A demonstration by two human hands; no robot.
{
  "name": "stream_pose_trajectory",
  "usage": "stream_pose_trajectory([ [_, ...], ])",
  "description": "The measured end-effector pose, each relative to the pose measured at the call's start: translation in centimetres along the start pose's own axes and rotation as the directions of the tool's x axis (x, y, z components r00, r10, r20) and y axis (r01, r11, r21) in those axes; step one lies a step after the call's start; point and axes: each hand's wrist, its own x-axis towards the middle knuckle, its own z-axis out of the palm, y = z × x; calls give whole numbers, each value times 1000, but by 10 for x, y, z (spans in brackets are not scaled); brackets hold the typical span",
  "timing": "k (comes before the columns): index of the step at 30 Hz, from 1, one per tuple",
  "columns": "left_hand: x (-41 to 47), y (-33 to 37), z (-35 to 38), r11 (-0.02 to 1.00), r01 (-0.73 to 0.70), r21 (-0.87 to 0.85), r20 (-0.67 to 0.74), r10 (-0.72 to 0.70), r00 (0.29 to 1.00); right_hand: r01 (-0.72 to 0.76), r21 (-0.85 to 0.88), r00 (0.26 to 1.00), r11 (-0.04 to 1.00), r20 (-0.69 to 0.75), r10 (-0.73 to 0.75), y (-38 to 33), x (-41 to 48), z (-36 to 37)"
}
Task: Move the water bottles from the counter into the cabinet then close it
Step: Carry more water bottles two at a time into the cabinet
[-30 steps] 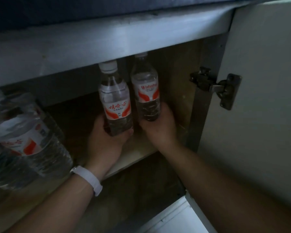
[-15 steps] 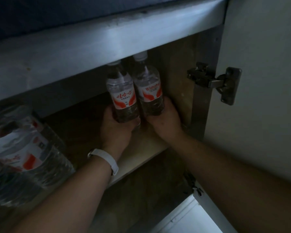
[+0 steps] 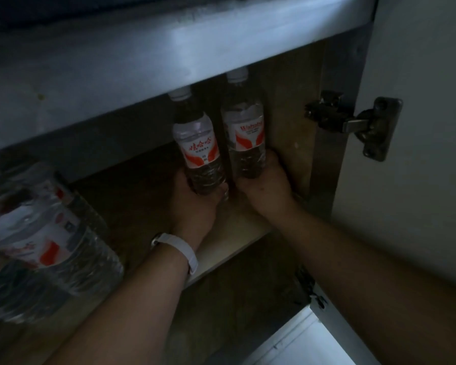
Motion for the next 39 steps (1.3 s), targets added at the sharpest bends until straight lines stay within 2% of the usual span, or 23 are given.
stream_pose_trajectory([
  [4,0,-3,1,1000,-11,-5,36,12,999,-11,33,999,999,46,10,-8,-6,-8],
  [8,-11,1,-6,996,-71,45,73,68,995,-24,51,999,998,-33,26,-18,-22,-16],
  [12,-50,0,-26,995,-86,-50,10,87,996,28,-19,997,999,-68,-30,-29,-56,-7],
  [15,-80,-13,-53,991,-134,-2,-50,134,990,60,-54,998,997,8,-60,-36,-79,3],
  [21,-133,-43,-121,977,-157,147,-214,186,959,78,-82,955,994,291,-51,-55,-105,41],
  [24,-147,-53,-152,969,-137,208,-342,203,917,102,-45,903,994,423,-74,-68,-119,58],
  [28,-154,-63,-182,965,-116,236,-490,221,843,108,21,842,994,529,-102,-83,-133,80],
  [32,-140,-71,-203,954,-152,259,-567,277,776,102,93,807,990,575,-137,-96,-147,103],
  [35,-123,-67,-208,975,-158,159,-560,221,799,104,106,814,989,562,-146,-107,-155,117],
  [39,-108,-58,-206,979,-191,74,-554,199,808,98,110,859,989,492,-140,-113,-160,132],
])
